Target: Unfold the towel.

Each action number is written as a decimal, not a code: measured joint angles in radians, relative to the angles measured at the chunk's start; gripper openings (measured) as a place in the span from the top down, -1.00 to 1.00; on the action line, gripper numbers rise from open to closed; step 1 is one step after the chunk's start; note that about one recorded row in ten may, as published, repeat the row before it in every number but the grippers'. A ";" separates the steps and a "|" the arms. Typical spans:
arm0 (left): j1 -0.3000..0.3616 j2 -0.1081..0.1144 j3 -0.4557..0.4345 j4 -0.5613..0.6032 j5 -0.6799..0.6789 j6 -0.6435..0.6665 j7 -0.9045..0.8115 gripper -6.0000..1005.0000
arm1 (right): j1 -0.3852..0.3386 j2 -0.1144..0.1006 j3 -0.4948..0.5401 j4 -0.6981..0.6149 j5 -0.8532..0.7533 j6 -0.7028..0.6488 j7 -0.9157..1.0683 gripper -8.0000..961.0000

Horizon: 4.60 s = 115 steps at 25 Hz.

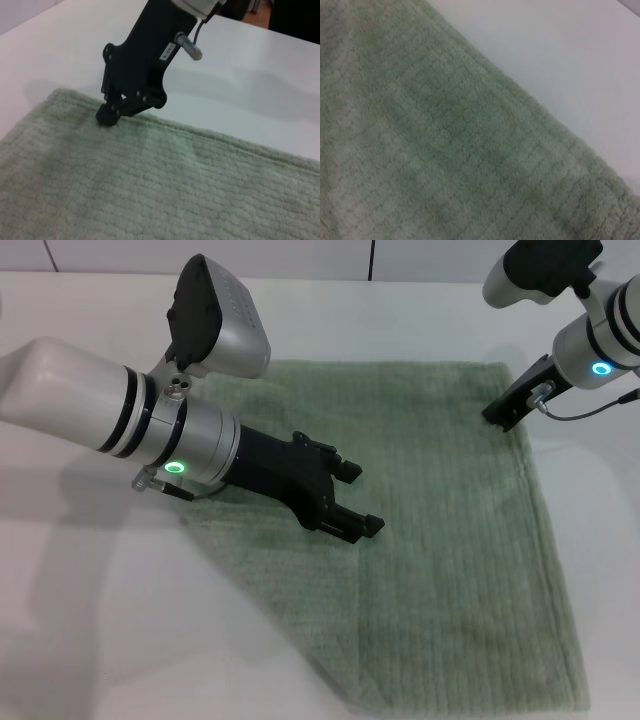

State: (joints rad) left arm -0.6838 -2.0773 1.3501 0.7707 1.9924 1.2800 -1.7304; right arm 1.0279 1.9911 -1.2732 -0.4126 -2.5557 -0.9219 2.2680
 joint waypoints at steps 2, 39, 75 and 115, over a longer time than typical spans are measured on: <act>-0.006 0.000 0.000 -0.014 0.004 -0.005 0.000 -0.59 | 0.000 0.000 0.000 0.000 0.000 0.000 0.000 0.98; -0.045 0.005 0.082 -0.078 0.036 -0.048 -0.023 -0.22 | 0.000 0.000 0.000 0.000 0.003 0.002 -0.013 0.96; -0.017 0.084 -0.450 0.011 0.289 0.525 -0.035 0.90 | 0.002 0.000 -0.001 0.013 -0.001 0.010 -0.027 0.86; 0.058 0.017 -0.952 -0.299 -0.207 0.098 0.277 -0.12 | 0.078 0.011 0.002 -0.009 0.003 -0.004 -0.007 0.76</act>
State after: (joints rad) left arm -0.6255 -2.0601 0.3977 0.4719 1.7858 1.3777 -1.4530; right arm 1.1059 2.0024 -1.2716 -0.4218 -2.5532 -0.9256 2.2610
